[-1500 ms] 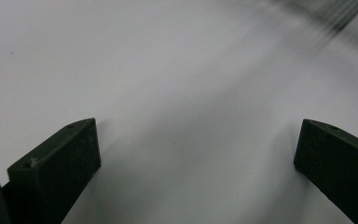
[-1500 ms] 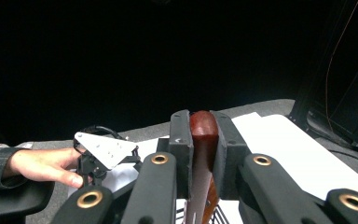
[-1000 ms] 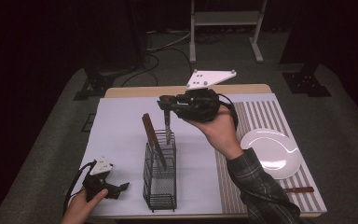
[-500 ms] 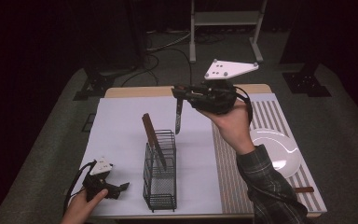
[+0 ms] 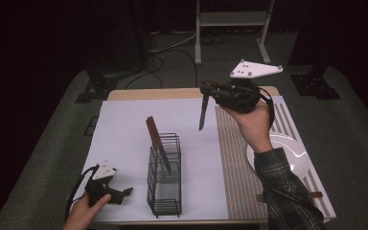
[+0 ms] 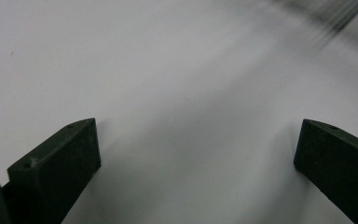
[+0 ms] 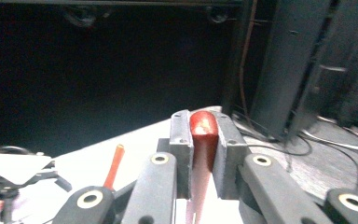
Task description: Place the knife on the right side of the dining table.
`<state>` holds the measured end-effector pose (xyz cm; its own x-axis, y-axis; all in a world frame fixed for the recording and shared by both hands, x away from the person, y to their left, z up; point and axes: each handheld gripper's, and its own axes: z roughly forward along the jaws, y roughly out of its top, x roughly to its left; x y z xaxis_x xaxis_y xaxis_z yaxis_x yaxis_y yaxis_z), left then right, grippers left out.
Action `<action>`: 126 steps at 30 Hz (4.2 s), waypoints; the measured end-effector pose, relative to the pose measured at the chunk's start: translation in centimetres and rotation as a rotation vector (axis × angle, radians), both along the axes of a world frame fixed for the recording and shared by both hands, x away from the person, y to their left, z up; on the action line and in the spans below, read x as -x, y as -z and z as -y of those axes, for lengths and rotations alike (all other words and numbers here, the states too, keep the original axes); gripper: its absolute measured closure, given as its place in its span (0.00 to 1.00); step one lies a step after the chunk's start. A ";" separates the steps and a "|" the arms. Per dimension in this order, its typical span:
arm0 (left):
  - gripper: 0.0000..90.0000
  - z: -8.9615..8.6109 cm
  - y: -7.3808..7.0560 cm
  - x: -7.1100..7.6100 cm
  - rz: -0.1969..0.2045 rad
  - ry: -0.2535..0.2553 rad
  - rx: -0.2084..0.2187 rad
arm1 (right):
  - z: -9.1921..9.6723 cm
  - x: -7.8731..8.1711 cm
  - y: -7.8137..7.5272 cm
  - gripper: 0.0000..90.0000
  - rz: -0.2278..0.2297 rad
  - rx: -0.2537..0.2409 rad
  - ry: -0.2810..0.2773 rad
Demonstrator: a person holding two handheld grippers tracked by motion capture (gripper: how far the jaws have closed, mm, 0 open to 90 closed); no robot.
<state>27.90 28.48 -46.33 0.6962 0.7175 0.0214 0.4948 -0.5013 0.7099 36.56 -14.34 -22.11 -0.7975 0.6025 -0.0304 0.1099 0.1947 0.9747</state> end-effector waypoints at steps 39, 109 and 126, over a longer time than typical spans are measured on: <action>0.00 0.0 0.0 0.0 0.003 -0.001 0.001 | 8.6 -7.2 9.4 0.88 -0.095 0.041 0.385; 0.00 0.0 0.0 0.0 0.002 0.000 0.001 | 18.4 -7.3 15.2 0.65 -0.270 -0.003 0.703; 0.00 0.0 0.0 0.0 0.002 -0.001 0.000 | 19.9 -7.4 17.0 0.58 -0.324 -0.010 0.747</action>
